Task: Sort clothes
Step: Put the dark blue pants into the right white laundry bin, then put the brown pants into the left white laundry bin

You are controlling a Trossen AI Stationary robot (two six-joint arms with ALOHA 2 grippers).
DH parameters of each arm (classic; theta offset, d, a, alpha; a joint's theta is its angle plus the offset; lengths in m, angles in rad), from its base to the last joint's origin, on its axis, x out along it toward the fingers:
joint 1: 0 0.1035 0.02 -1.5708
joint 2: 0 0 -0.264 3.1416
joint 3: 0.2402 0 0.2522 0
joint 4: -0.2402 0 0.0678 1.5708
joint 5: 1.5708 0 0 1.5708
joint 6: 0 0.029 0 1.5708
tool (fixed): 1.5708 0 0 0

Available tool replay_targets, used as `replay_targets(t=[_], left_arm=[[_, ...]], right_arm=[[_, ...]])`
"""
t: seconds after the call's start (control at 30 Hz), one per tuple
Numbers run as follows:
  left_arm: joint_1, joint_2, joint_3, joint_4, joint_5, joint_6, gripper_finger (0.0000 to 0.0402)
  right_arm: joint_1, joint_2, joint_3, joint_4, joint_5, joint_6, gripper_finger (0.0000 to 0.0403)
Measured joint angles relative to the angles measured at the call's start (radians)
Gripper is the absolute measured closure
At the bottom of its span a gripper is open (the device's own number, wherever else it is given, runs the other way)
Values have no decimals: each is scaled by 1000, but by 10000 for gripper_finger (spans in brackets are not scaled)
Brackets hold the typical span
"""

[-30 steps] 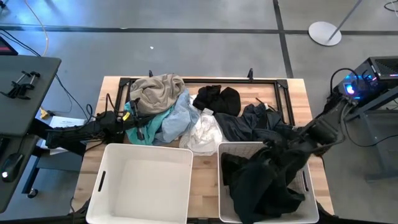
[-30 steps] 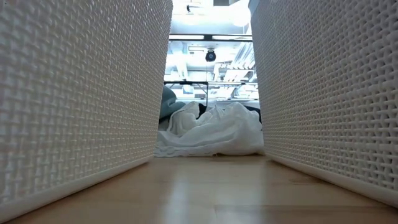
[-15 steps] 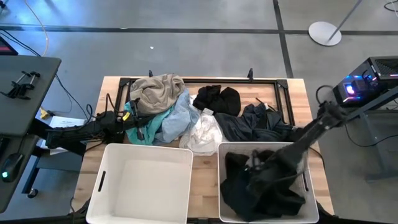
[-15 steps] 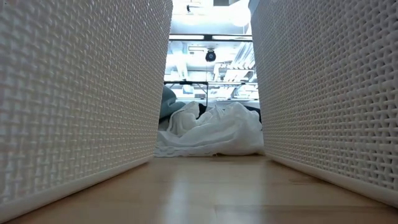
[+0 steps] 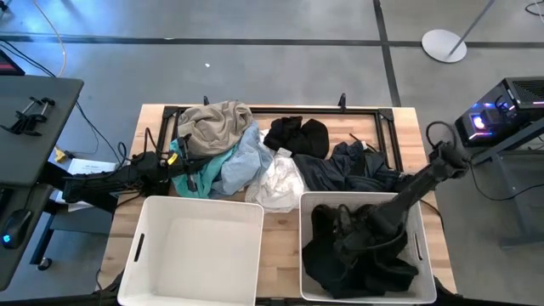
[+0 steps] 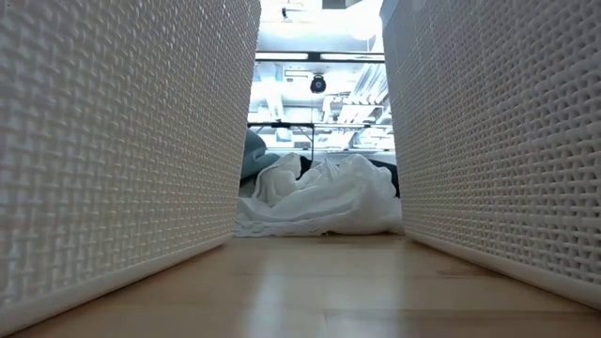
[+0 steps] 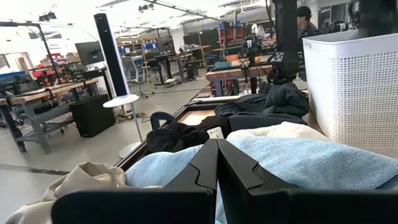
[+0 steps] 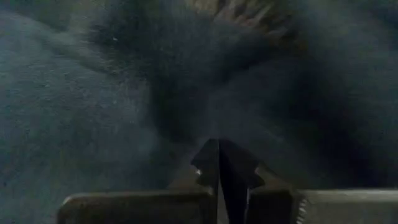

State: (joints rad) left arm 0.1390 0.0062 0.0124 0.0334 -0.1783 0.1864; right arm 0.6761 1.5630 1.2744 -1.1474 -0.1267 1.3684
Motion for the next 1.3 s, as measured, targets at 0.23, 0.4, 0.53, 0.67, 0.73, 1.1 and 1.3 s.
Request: replay_targets(t=[0.23,0.4,0.53,0.67,0.73,1.1,1.3], left_arm=[[0,0,0,0,0,0,402],[0,0,0,0,0,0,401],[0,0,0,0,0,0,401],[0,0,0,0,0,0,402],[0,0,0,0,0,0,401],[0,0,0,0,0,0,401],[0,0,0,0,0,0,401]], right_arm=[[43,-5,352,-294,179,56,402],[61,-5,496,-301,570,-107,402],[46,-5,531,-230,979,-318,402],[-14,-5,538,-179,1217,-439,402],[-79,-5,538,-180,1217,-479,402],[-561,-4,537,-161,738,-864,402],[-815,13,490,-77,482,-1024,368]])
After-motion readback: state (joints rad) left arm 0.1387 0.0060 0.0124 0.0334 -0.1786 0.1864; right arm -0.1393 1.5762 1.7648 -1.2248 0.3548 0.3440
